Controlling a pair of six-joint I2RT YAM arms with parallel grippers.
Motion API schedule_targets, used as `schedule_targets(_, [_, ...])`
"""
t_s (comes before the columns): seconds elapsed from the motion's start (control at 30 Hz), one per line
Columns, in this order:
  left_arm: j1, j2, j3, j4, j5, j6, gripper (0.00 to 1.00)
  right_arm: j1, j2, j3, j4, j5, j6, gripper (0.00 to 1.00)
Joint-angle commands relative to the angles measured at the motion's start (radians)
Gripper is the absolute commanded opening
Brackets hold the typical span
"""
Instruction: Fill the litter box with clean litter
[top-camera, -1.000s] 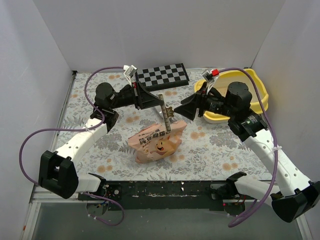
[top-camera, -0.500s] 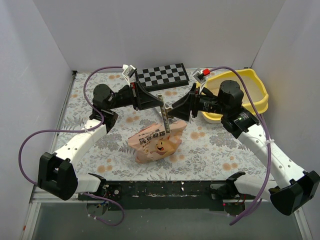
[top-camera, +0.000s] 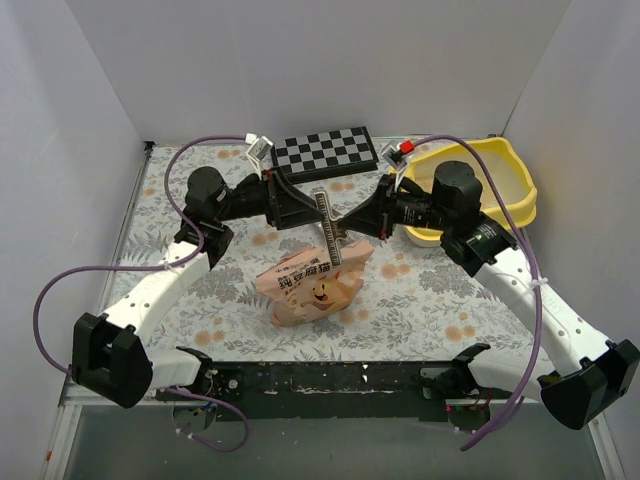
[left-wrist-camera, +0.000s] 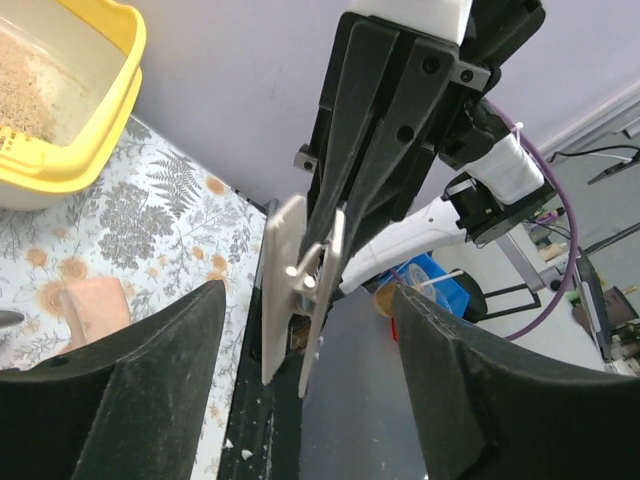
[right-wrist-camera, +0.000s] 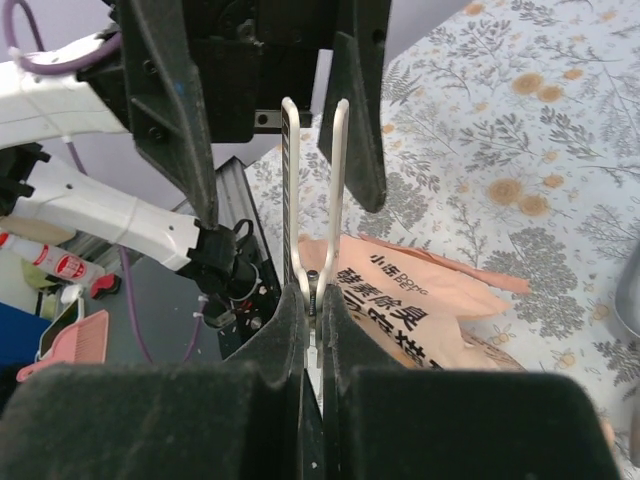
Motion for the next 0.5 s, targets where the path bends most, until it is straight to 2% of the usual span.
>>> schedule_targets(0.0, [-0.002,-0.105,0.019,-0.280,-0.028,0.263,0.69,-0.005,-0.030,0.095,-0.072,0.063,-0.078,0.01])
schedule_targets(0.17, [-0.002,-0.214,-0.070,-0.530,-0.095,0.460,0.73,-0.009,0.024,0.224,-0.253,0.131,-0.231,0.01])
schedule_targets(0.3, [-0.003,-0.305,-0.147,-0.683,-0.149,0.609,0.72,-0.009,0.085,0.327,-0.381,0.146,-0.371,0.01])
schedule_targets(0.47, [-0.008,-0.386,-0.226,-0.730,-0.193,0.702,0.68,-0.009,0.133,0.373,-0.434,0.112,-0.497,0.01])
